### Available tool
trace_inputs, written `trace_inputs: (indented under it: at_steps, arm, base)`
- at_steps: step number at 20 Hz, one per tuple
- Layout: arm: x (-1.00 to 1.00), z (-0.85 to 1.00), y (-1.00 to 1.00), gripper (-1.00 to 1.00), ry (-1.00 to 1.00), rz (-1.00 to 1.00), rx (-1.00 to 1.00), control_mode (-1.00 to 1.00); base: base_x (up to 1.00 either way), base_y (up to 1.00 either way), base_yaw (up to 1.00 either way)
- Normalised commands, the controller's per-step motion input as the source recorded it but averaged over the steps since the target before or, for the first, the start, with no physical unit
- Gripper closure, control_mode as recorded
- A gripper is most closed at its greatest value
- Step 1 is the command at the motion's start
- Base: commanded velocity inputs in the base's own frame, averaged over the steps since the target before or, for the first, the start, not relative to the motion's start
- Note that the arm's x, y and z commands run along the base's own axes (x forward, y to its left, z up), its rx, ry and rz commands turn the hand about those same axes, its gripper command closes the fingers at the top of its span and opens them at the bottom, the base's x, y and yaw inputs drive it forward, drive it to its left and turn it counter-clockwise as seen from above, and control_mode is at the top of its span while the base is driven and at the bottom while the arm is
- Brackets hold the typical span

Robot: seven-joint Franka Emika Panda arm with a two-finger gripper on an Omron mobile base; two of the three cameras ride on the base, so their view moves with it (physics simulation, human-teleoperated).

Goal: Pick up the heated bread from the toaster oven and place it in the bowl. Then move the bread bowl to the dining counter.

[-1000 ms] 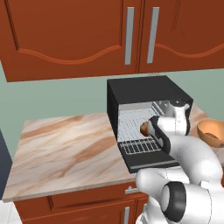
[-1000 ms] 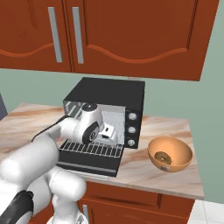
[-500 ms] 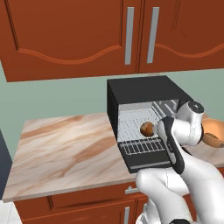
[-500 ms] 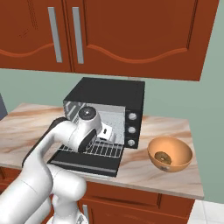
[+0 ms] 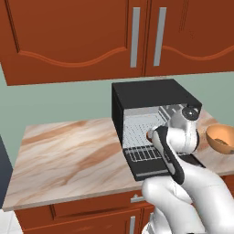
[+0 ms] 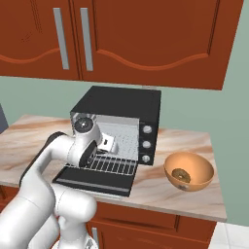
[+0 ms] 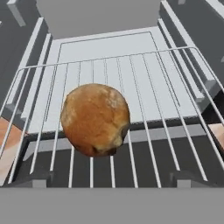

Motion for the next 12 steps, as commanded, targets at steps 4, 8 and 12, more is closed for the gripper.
trace_inputs:
  at_steps: [4, 8, 12]
  arm:
    - [0.10, 0.09, 0.15, -1.00, 0.19, 0.00, 0.00, -1.00]
    - [0.22, 0.01, 0.07, -1.00, 0.14, 0.00, -0.01, -1.00]
    - [0.18, -0.20, 0.00, -1.00, -0.01, 0.00, -0.02, -1.00]
  base:
    - [0.00, 0.00, 0.00]
    - [0.00, 0.00, 0.00]
    - [0.00, 0.00, 0.00]
